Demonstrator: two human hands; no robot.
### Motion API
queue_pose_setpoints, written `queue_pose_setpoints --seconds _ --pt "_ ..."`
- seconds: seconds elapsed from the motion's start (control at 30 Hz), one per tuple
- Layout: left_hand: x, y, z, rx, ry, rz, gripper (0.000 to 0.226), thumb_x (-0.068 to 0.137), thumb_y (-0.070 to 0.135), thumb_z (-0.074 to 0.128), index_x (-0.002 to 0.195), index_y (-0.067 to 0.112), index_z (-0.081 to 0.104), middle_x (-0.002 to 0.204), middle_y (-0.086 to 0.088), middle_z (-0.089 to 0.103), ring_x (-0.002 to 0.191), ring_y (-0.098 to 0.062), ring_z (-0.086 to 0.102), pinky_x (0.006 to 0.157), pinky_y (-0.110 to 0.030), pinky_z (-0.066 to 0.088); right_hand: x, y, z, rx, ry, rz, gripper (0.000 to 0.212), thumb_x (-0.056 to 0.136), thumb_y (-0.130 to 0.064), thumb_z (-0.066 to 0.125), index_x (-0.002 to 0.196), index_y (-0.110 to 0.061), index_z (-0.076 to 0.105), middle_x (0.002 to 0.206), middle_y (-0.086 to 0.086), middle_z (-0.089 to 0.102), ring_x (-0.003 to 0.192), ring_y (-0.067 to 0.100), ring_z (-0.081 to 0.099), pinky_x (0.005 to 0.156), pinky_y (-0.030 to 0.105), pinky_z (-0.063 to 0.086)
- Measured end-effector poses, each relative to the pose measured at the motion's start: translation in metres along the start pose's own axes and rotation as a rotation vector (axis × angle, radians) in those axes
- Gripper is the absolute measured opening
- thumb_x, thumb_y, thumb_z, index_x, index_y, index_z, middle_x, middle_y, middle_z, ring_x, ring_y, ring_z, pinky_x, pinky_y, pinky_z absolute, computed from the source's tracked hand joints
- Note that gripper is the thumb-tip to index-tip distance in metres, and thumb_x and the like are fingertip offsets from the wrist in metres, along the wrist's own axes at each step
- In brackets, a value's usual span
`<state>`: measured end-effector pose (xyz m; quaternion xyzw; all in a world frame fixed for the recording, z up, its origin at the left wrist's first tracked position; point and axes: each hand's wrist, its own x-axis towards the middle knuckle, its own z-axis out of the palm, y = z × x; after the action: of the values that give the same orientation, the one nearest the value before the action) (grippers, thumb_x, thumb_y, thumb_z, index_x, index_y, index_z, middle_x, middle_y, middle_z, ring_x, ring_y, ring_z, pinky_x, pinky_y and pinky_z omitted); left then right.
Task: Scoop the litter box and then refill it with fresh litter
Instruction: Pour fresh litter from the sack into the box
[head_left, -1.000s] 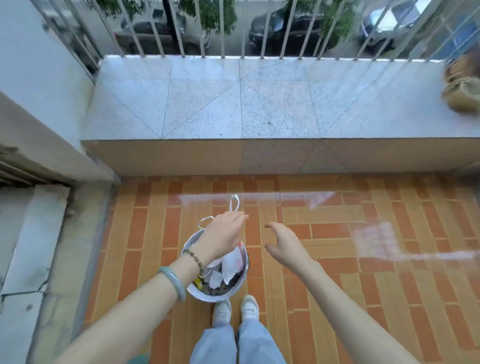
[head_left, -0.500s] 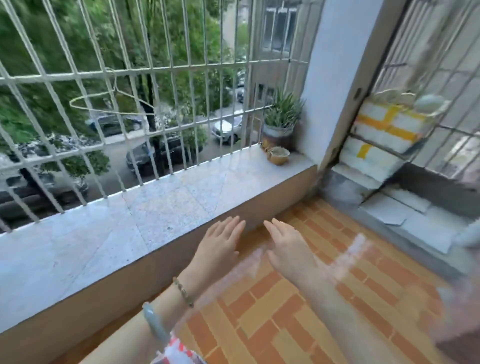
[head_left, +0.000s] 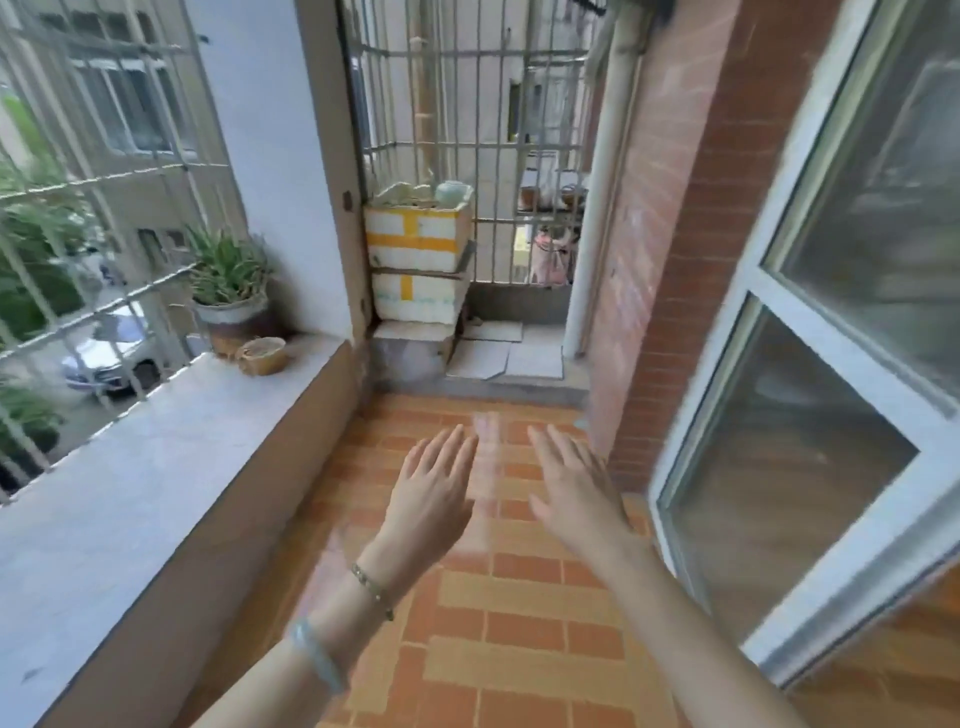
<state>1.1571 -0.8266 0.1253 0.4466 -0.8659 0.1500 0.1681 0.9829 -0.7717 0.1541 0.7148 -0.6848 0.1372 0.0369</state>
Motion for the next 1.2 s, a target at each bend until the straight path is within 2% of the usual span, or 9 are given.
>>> queue_pose_setpoints --seconds 0.1,0.2,0.3,0.43,0.57,0.67,1.07,1.2 --pt "0.021 0.058 0.007 -0.078 0.008 0.155 0.082 0.059 0.033 0.083 0.130 0.004 0.052 0.133 -0.012 0.055 0.122 -0.027 0.053 0.100 -0.044 0.041 -0.049 0.047 -0.020 -0.052 -0.006 0.177 0.072 0.092 -0.030 0.052 0.149 -0.016 0.010 0.155 0.006 0.016 0.142 0.021 0.016 0.116 0.033 0.012" --pt "0.038 0.121 0.011 -0.158 0.003 0.300 0.082 0.058 0.032 0.084 0.129 0.004 0.053 0.131 -0.012 0.056 0.119 -0.028 0.055 0.098 -0.046 0.043 -0.096 0.089 -0.036 -0.079 0.014 0.335 0.069 0.092 -0.028 0.052 0.148 -0.017 0.013 0.154 0.004 0.020 0.140 0.022 0.020 0.113 0.033 0.016" --pt "0.052 0.183 0.012 -0.220 -0.017 0.425 0.085 0.055 0.035 0.086 0.129 0.006 0.055 0.129 -0.011 0.058 0.118 -0.027 0.057 0.096 -0.047 0.046 -0.133 0.127 -0.049 -0.084 0.028 0.484 0.070 0.094 -0.029 0.051 0.149 -0.019 0.010 0.156 0.004 0.016 0.140 0.023 0.019 0.114 0.037 0.018" --pt "0.073 0.261 0.014 -0.277 -0.012 0.583 0.083 0.054 0.036 0.086 0.127 0.007 0.057 0.128 -0.010 0.059 0.117 -0.026 0.057 0.096 -0.045 0.046 -0.174 0.178 -0.069 -0.104 0.032 0.624 0.070 0.094 -0.033 0.050 0.149 -0.019 0.009 0.156 0.004 0.014 0.142 0.022 0.016 0.115 0.034 0.016" --pt "0.093 0.342 0.010 -0.318 0.020 0.723 0.085 0.050 0.036 0.088 0.124 0.007 0.059 0.126 -0.011 0.060 0.115 -0.026 0.059 0.095 -0.045 0.045 -0.212 0.232 -0.090 -0.105 0.061 0.749 0.070 0.093 -0.031 0.051 0.149 -0.021 0.010 0.156 0.001 0.014 0.141 0.022 0.018 0.112 0.035 0.024" --pt "0.105 0.405 0.011 -0.344 0.041 0.824 0.084 0.052 0.034 0.087 0.126 0.007 0.058 0.128 -0.011 0.059 0.117 -0.027 0.057 0.097 -0.044 0.044 -0.243 0.277 -0.104 -0.136 0.077 0.823 0.070 0.093 -0.033 0.051 0.149 -0.021 0.011 0.156 0.002 0.014 0.140 0.024 0.020 0.113 0.036 0.021" --pt "0.147 0.597 0.018 -0.400 -0.022 1.025 0.086 0.050 0.031 0.087 0.127 0.008 0.056 0.129 -0.012 0.057 0.118 -0.027 0.056 0.099 -0.044 0.042 -0.348 0.412 -0.136 -0.200 0.116 1.139 0.070 0.092 -0.033 0.054 0.149 -0.022 0.015 0.156 0.004 0.018 0.139 0.025 0.024 0.112 0.036 0.022" --pt "0.161 0.651 0.020 -0.413 -0.032 1.078 0.085 0.045 0.029 0.087 0.123 0.008 0.060 0.126 -0.012 0.060 0.116 -0.028 0.058 0.097 -0.044 0.044 -0.367 0.452 -0.139 -0.233 0.112 1.208 0.072 0.084 -0.031 0.065 0.145 -0.018 0.029 0.149 0.008 0.034 0.133 0.029 0.036 0.108 0.039 0.030"
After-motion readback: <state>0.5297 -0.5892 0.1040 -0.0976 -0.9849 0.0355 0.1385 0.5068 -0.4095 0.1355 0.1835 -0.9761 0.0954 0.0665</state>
